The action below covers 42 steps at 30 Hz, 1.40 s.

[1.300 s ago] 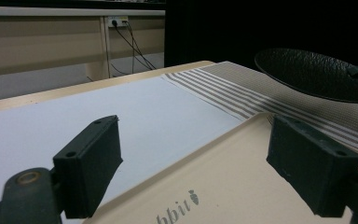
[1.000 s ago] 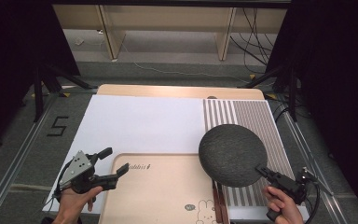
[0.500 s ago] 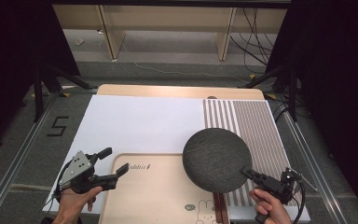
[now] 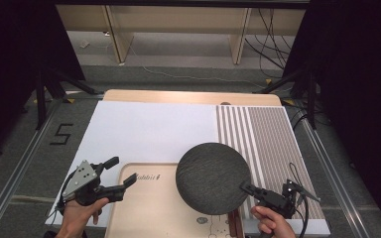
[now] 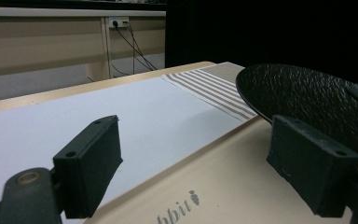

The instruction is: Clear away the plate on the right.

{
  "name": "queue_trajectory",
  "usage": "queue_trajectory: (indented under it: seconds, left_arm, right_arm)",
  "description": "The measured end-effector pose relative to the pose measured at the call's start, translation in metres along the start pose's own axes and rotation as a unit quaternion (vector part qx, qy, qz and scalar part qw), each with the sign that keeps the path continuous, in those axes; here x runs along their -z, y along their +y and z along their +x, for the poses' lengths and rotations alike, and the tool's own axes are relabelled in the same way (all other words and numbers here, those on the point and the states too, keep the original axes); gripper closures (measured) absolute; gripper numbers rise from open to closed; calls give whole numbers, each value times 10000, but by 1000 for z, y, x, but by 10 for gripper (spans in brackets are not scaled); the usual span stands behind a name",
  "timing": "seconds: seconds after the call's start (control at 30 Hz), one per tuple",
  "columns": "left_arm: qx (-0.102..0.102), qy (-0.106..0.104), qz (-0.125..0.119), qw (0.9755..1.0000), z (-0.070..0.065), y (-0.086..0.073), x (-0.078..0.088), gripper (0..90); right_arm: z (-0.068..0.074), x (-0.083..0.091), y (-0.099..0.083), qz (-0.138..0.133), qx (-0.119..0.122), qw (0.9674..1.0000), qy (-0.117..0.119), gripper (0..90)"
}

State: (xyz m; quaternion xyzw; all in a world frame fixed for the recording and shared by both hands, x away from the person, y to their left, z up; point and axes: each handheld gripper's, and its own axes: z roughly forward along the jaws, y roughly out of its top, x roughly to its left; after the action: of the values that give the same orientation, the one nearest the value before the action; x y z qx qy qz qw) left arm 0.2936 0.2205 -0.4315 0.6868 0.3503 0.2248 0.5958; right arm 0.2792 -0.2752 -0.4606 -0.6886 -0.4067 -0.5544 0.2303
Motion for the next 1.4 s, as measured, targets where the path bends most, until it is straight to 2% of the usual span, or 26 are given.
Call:
queue_trajectory:
  seconds: [0.07, 0.1, 0.13, 0.17, 0.3, 0.33, 0.37, 0.4, 0.47, 0.5, 0.53, 0.57, 0.63, 0.67, 0.77, 0.8, 0.83, 0.9, 0.93, 0.97, 1.03, 1.2, 1.27, 1.33, 1.37, 1.4]
  left_arm:
    - [-4, 2, 2, 10000, 0, 0, 0, 166]
    - [3, 1, -1, 10000, 0, 0, 0, 166]
    - [8, 1, -4, 10000, 0, 0, 0, 166]
    - [7, 2, -5, 10000, 0, 0, 0, 166]
    - [16, 8, -7, 10000, 0, 0, 0, 166]
    - [12, 6, -9, 10000, 0, 0, 0, 166]
    - [6, 6, -10, 10000, 0, 0, 1, 166]
    - [12, 4, -13, 10000, 0, 0, 0, 166]
    - [8, 5, -9, 10000, 0, 0, 0, 166]
    - [-1, 8, -4, 10000, 0, 0, 1, 166]
    - [-2, 7, -9, 10000, 0, 0, 1, 166]
    - [4, 6, -8, 10000, 0, 0, 0, 166]
    - [6, 1, -1, 10000, 0, 0, 0, 166]
    - [10, -3, -8, 10000, 0, 0, 0, 166]
    - [9, 0, -4, 10000, 0, 0, 0, 166]
    - [11, 4, -3, 10000, 0, 0, 0, 166]
    - [18, 5, -3, 10000, 0, 0, 0, 166]
    - [8, 1, -4, 10000, 0, 0, 0, 166]
    - [8, -1, -3, 10000, -1, 0, 0, 166]
    - [7, 0, -2, 10000, -1, 0, 0, 166]
    - [8, -1, 0, 10000, 0, 0, 0, 166]
    - [7, -2, -2, 10000, -1, 0, 0, 166]
    - [9, -2, 0, 10000, -1, 0, 0, 166]
    - [10, 0, 5, 10000, -1, 0, 0, 166]
    - [0, 2, 9, 10000, 0, 0, 0, 166]
    - [3, -37, -43, 10000, 0, -1, -1, 166]
  right_arm:
    - [1, -4, -4, 40, 46, 10000, -31, 856]
    - [0, -5, -6, 135, 156, 9998, -46, 855]
    - [1, -7, -7, 171, 67, 9998, -53, 855]
    - [1, -8, -8, 250, 124, 9996, 45, 855]
    - [1, -13, -13, 381, 261, 9989, -9, 855]
    - [3, -15, -14, 389, 117, 9992, 44, 855]
    - [1, -15, -15, 458, 248, 9986, 1, 855]
    - [3, -17, -16, 422, 153, 9990, -4, 855]
    - [2, -19, -18, 482, 242, 9985, -14, 853]
    - [3, -20, -18, 466, 191, 9987, -18, 853]
    - [1, -21, -20, 479, 354, 9982, -118, 852]
    - [3, -22, -20, 482, 215, 9986, -70, 852]
    - [3, -25, -21, 498, 256, 9983, -129, 850]
    - [4, -26, -22, 518, 191, 9984, -152, 850]
    - [4, -28, -23, 612, 289, 9976, -111, 850]
    - [6, -30, -24, 527, 227, 9981, -228, 850]
    - [4, -30, -25, 594, 339, 9974, -215, 850]
    - [6, -32, -25, 619, 265, 9974, -258, 849]
    - [5, -33, -25, 671, 246, 9973, -194, 849]
    - [5, -33, -26, 689, 326, 9968, -226, 848]
    - [6, -35, -27, 681, 260, 9970, -256, 848]
    - [6, -40, -29, 694, 403, 9963, -321, 846]
    - [7, -41, -30, 787, 341, 9958, -323, 845]
    - [6, -45, -32, 754, 460, 9956, -324, 843]
    - [8, -45, -33, 831, 338, 9953, -370, 842]
    - [8, -48, -34, 807, 442, 9951, -371, 842]
